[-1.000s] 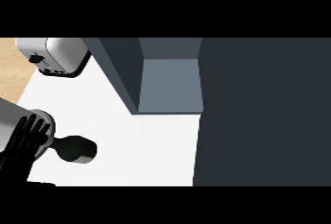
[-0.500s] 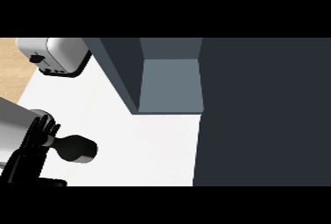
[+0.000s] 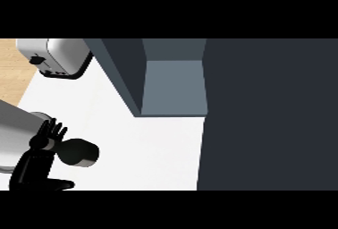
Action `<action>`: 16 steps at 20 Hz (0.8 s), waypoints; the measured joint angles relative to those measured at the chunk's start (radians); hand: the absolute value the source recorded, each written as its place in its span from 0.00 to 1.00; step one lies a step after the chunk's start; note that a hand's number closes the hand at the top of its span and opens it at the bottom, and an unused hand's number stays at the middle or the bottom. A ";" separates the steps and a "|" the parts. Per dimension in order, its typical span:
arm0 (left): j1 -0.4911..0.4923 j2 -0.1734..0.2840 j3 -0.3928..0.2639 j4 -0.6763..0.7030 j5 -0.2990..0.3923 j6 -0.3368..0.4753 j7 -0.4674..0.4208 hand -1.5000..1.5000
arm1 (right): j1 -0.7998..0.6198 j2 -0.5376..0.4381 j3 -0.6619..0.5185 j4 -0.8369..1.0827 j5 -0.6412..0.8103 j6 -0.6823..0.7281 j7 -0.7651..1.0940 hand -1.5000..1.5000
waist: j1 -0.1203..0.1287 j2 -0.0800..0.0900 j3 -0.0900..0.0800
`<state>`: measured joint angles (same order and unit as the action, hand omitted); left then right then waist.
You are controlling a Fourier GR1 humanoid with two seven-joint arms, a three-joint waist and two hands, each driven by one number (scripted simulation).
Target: Pick up the wine, place it into the cabinet and close the cabinet
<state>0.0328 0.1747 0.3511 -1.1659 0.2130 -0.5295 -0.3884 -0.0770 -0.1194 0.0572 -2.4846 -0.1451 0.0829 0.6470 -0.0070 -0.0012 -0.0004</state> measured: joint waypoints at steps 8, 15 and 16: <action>-0.054 0.011 -0.008 0.108 -0.023 0.003 -0.049 0.00 | -0.009 0.004 -0.008 -0.001 0.005 0.006 0.005 0.00 | 0.001 0.000 0.000; -0.089 0.003 -0.025 0.234 -0.057 0.003 -0.146 0.00 | -0.016 0.007 -0.007 0.002 0.012 0.018 0.005 0.00 | 0.001 0.000 0.000; -0.096 0.006 -0.024 0.254 -0.059 0.002 -0.162 0.00 | -0.015 0.007 -0.009 0.002 0.012 0.019 0.006 0.00 | 0.000 0.000 0.000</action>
<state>-0.0627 0.1807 0.3272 -0.9115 0.1538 -0.5272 -0.5502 -0.0922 -0.1127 0.0484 -2.4831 -0.1334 0.1022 0.6533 -0.0066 -0.0007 -0.0004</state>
